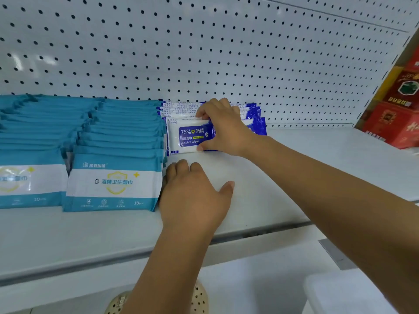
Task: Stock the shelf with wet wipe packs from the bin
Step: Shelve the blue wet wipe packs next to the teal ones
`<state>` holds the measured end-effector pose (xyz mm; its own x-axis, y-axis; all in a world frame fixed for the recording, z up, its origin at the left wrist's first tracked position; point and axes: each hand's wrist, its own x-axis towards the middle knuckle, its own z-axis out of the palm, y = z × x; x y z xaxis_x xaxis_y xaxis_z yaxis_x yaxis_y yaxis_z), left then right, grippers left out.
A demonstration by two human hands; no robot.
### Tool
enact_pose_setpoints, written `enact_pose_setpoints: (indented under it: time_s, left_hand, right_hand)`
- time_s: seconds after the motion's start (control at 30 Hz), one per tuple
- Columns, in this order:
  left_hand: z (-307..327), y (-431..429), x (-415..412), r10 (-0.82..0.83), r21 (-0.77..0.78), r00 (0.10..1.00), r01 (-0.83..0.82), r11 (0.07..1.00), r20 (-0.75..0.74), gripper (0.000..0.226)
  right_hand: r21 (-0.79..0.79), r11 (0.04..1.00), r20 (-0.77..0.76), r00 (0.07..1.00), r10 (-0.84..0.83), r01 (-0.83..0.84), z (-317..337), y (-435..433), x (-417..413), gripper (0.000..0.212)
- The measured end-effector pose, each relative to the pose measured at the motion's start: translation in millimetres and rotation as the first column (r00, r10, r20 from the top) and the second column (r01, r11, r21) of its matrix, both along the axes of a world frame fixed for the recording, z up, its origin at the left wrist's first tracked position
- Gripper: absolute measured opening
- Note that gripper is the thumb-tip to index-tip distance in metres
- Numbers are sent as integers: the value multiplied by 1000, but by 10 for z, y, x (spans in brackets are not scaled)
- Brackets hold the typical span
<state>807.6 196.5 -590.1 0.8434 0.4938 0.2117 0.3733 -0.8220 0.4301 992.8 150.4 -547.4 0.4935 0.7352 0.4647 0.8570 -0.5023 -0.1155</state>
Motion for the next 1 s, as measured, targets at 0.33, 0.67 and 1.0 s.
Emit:
enact_pose_setpoints:
  time_s: [0.33, 0.67, 1.0]
  left_hand:
    - [-27, 8, 12, 5, 5, 1000, -5, 1000, 26, 74]
    - [70, -50, -74, -51, -59, 980, 63, 996, 192, 54]
    - [82, -1018, -142, -490, 78, 803, 495, 865, 340, 50]
  right_hand:
    - [76, 996, 21, 999, 43, -44, -88, -94, -25, 76]
    - [94, 996, -88, 996, 9, -1, -81, -919, -334, 61]
    - [77, 915, -216, 902, -373, 397, -35, -2666, -1326, 55]
